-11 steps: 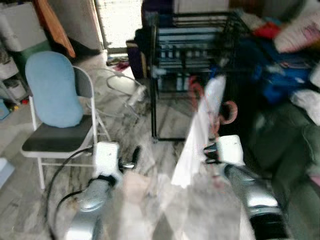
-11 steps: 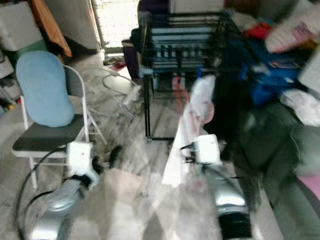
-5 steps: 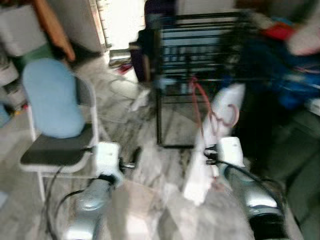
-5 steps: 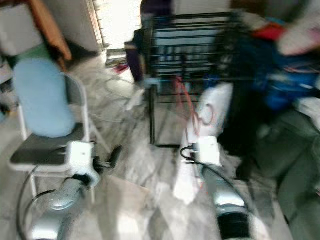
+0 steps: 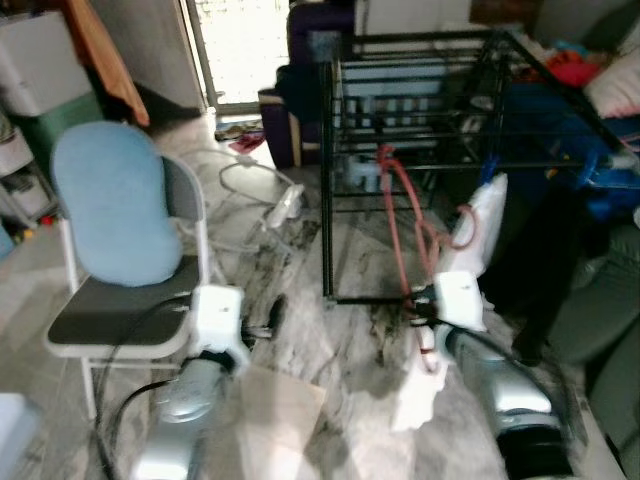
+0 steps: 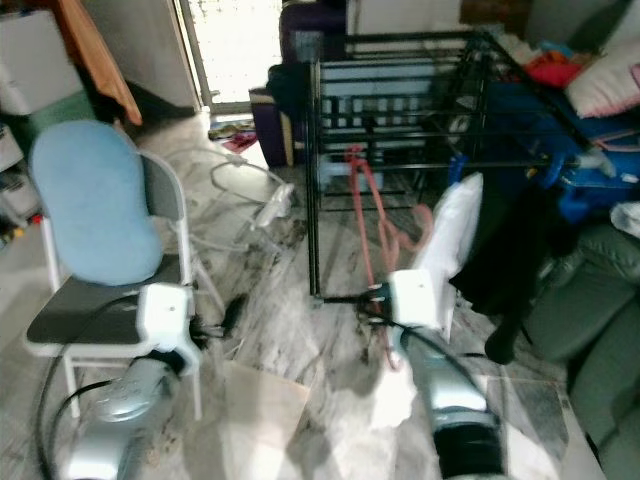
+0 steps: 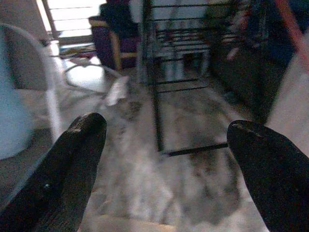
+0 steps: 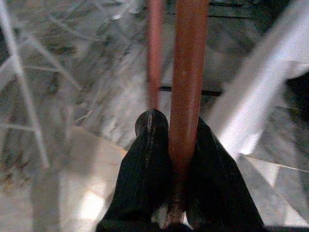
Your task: Hang hanger
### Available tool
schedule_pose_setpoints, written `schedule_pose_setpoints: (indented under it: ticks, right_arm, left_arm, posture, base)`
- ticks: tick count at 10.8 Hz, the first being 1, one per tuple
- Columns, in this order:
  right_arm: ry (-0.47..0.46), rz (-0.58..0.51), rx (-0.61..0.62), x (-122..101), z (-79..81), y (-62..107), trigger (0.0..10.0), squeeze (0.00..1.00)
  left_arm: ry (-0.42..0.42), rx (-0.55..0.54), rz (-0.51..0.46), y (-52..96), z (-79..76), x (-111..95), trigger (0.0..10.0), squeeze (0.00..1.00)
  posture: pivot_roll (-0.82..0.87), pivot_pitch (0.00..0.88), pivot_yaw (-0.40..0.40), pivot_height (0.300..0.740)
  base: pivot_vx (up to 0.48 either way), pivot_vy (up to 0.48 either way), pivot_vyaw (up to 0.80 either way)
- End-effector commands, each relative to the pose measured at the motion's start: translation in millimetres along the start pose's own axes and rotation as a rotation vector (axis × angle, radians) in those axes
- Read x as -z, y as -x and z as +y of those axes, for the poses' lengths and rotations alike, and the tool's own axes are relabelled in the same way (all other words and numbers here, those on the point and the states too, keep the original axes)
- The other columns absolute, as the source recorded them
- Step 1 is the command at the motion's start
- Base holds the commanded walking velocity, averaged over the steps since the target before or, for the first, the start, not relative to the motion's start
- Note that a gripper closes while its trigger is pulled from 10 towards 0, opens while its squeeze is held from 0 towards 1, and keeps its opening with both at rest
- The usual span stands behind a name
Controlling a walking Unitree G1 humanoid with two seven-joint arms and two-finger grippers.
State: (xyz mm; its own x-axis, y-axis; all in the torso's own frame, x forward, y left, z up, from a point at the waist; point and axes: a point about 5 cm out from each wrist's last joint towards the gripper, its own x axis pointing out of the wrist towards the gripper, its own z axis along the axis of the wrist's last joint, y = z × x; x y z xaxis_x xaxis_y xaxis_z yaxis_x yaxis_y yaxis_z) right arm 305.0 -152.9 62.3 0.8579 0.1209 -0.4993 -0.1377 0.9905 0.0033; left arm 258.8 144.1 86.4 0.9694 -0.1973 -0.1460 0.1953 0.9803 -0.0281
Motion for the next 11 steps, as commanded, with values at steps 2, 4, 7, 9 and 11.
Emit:
schedule_pose_setpoints:
  ticks: [2,4,7,9,11]
  right_arm:
    - [0.012,-0.004,0.015,-2.2,-5.3,0.6,10.0,0.0]
    - [0.028,-0.089,0.036,-8.5,-8.4,4.6,10.0,0.0]
    - [0.125,-0.293,0.063,-34.7,-12.2,15.1,10.0,0.0]
    - [0.216,-0.265,-0.037,-16.2,-11.0,21.8,10.0,0.0]
    - [0.246,-0.227,-0.178,-5.5,-2.1,23.4,10.0,0.0]
  left_arm:
    - [0.004,0.023,-0.018,-1.6,-6.4,-3.9,10.0,0.0]
    - [0.01,0.027,-0.027,-1.7,-7.9,-4.6,10.0,0.0]
    - [0.016,0.033,-0.048,-1.9,-9.1,-7.4,10.0,0.0]
    - [0.017,0.029,-0.05,-1.9,-8.9,-7.3,10.0,0.0]
    - [0.011,0.037,-0.049,-2.7,-9.8,-6.6,10.0,0.0]
  posture:
    - [-0.01,0.0,0.034,0.74]
    - [-0.01,0.0,0.032,0.74]
    - [-0.01,0.0,0.033,0.74]
    - [-0.01,0.0,0.031,0.74]
    - [-0.02,0.0,0.036,0.74]
  base:
    - [0.0,0.0,0.0]
    - [0.0,0.0,0.0]
    - [0.0,0.0,0.0]
    - [0.0,0.0,0.0]
    - [0.0,0.0,0.0]
